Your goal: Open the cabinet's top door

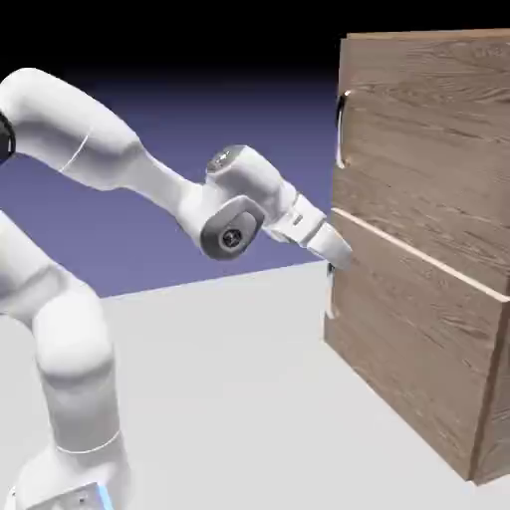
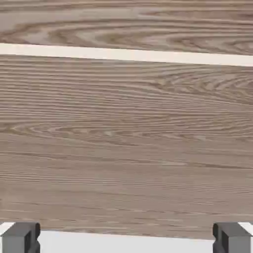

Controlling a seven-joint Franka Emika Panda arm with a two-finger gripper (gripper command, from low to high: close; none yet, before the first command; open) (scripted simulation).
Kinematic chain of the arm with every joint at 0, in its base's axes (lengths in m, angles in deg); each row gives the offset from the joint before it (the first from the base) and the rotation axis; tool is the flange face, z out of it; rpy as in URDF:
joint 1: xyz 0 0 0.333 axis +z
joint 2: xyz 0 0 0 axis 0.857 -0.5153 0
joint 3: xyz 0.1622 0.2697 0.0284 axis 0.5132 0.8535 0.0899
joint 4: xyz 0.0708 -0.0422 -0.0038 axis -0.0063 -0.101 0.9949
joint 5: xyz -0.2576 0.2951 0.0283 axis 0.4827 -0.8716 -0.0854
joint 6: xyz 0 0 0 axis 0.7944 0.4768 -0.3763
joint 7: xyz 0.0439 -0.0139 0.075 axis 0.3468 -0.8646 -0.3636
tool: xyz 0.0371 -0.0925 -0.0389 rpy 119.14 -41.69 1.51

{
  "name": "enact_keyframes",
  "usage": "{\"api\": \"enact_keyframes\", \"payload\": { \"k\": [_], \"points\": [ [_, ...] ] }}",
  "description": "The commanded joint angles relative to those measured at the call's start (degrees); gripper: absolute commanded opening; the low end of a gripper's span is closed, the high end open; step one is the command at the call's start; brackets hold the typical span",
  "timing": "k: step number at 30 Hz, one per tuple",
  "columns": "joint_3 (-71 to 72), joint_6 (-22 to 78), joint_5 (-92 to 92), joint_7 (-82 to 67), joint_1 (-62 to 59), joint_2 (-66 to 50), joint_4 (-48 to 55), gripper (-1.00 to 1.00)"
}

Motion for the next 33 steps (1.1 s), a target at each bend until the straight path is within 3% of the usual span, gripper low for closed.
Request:
{"api": "enact_keyframes", "payload": {
  "k": [1,33],
  "points": [
    [1.4,0.1,-2.5,-1.2,-1.3,0.8,0.8,0.00],
    [47.5,2.4,-82.2,-38.1,-44.0,24.9,26.9,0.00]
  ]
}}
